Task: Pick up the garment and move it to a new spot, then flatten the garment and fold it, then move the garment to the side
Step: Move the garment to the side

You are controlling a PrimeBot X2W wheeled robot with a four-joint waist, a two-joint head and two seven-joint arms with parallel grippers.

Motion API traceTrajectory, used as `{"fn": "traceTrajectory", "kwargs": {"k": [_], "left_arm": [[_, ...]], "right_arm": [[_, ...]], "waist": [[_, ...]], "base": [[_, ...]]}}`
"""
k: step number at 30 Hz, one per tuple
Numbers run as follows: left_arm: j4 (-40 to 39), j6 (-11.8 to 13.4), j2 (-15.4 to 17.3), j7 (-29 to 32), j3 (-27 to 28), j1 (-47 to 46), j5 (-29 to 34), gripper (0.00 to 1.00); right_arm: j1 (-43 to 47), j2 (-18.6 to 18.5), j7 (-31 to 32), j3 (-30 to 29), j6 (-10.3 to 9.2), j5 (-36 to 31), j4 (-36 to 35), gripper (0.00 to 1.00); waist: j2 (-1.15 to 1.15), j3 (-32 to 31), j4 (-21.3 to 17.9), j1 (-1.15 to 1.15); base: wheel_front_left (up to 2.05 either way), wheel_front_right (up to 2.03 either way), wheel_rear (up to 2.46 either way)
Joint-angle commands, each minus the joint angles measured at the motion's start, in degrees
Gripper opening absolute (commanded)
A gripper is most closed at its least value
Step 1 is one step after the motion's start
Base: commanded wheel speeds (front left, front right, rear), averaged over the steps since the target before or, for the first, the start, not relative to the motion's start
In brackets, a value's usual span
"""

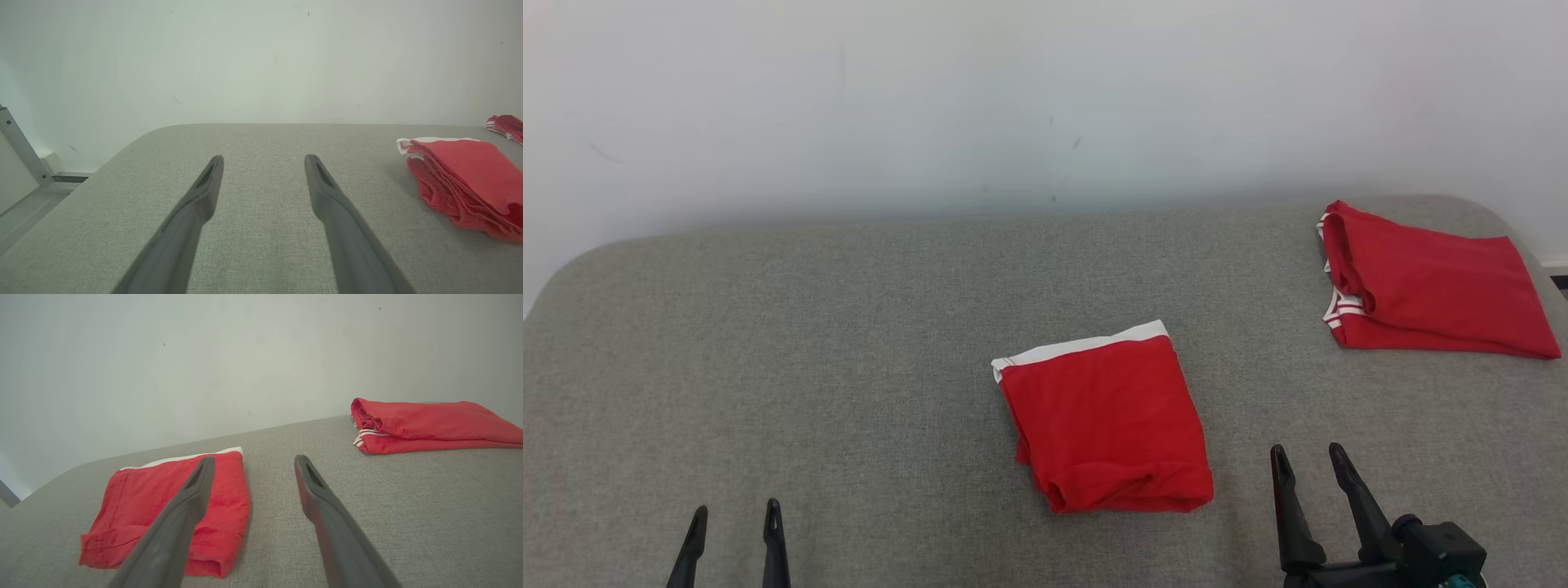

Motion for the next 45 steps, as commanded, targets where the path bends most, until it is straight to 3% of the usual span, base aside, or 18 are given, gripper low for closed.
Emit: {"fn": "traceTrajectory", "kwargs": {"k": [1, 24, 31, 37, 45], "left_arm": [[-0.2, 0.0, -0.1, -0.2, 0.0, 0.7, 0.6, 1.0], [0.3, 0.1, -0.2, -0.2, -0.8, 0.0, 0.6, 1.0], [0.6, 0.1, -0.2, -0.2, -1.8, -0.6, 0.5, 1.0], [0.8, 0.0, -0.3, -0.2, -2.5, -1.0, 0.0, 1.0], [1.8, 0.0, -0.3, -0.2, -3.4, -3.2, -0.4, 1.0]], "right_arm": [[-0.3, 0.2, -0.2, 0.1, -0.16, -0.4, 0.1, 1.0], [-0.7, 0.3, -0.2, 0.3, -0.17, -0.3, 1.1, 1.0], [-6.5, -2.9, -0.2, 4.8, -0.17, -0.9, 2.8, 1.0], [-14.9, -5.7, 0.6, 7.6, -0.17, 0.0, 11.0, 1.0], [-23.3, -6.9, 4.0, 7.4, -0.17, 0.7, 23.2, 1.0]], "waist": [[0.0, 0.0, 0.0, 0.0], [0.0, 0.2, 1.2, 0.0], [0.0, 0.1, 2.5, 0.0], [0.0, 0.4, 4.4, 0.0], [0.0, 2.7, 7.0, 0.0]], "base": [[0.0, 0.0, 0.0], [0.0, 0.0, 0.0], [0.0, 0.0, 0.0], [0.0, 0.0, 0.0], [0.0, 0.0, 0.0]]}}
